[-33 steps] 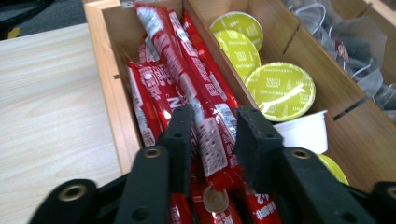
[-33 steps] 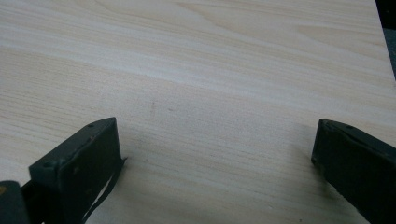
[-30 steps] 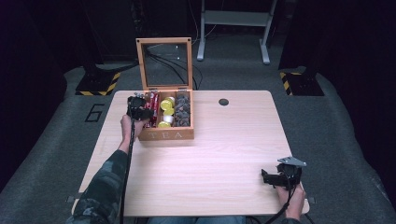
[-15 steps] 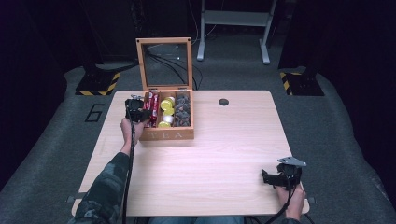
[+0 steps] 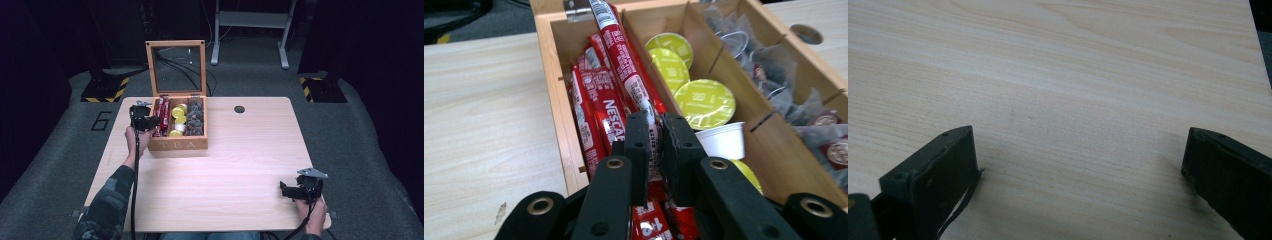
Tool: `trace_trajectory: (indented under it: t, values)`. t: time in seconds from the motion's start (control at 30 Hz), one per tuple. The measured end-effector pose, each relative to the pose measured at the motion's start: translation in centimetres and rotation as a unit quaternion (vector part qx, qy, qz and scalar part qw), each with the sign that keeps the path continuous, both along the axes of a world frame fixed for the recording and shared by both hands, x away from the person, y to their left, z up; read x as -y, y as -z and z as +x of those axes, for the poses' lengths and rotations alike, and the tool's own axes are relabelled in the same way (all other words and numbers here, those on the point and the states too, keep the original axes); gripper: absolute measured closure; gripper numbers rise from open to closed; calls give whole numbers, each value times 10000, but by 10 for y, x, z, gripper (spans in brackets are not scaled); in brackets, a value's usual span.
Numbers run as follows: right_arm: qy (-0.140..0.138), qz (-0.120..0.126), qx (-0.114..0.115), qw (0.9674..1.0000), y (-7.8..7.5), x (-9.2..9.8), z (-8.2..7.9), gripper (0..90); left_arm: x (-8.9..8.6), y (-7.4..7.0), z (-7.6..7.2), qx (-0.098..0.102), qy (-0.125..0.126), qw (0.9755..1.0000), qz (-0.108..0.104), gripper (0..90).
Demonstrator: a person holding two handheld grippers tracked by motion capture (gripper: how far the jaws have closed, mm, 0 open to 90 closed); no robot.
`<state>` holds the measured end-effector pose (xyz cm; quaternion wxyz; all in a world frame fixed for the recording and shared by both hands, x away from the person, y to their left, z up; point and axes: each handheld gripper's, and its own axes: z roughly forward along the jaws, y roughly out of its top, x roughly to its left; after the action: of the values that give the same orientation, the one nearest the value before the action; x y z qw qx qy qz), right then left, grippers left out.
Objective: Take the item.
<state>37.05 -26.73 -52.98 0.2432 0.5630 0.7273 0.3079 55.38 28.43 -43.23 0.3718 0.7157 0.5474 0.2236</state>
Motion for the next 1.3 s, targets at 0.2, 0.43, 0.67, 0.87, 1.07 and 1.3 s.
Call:
trace_trajectory:
  t: [0.2,0.43,0.67,0.87,1.07,1.3]
  values:
    - [5,-2,2,10000,0,0,0,7,1,-9,-8,184,123,9997,67,815]
    - [4,1,0,10000,0,0,0,7,2,-11,-20,319,234,9992,65,815]
    - [11,12,0,10000,0,0,0,7,0,-21,-31,450,345,9984,-40,816]
    - [19,20,-3,10000,0,0,0,7,2,-31,-42,561,518,9970,-161,816]
    - [22,25,1,10000,0,0,0,7,7,-40,-52,706,691,9949,-219,816]
    - [9,4,1,10000,0,0,0,7,17,-44,-63,812,946,9921,-163,816]
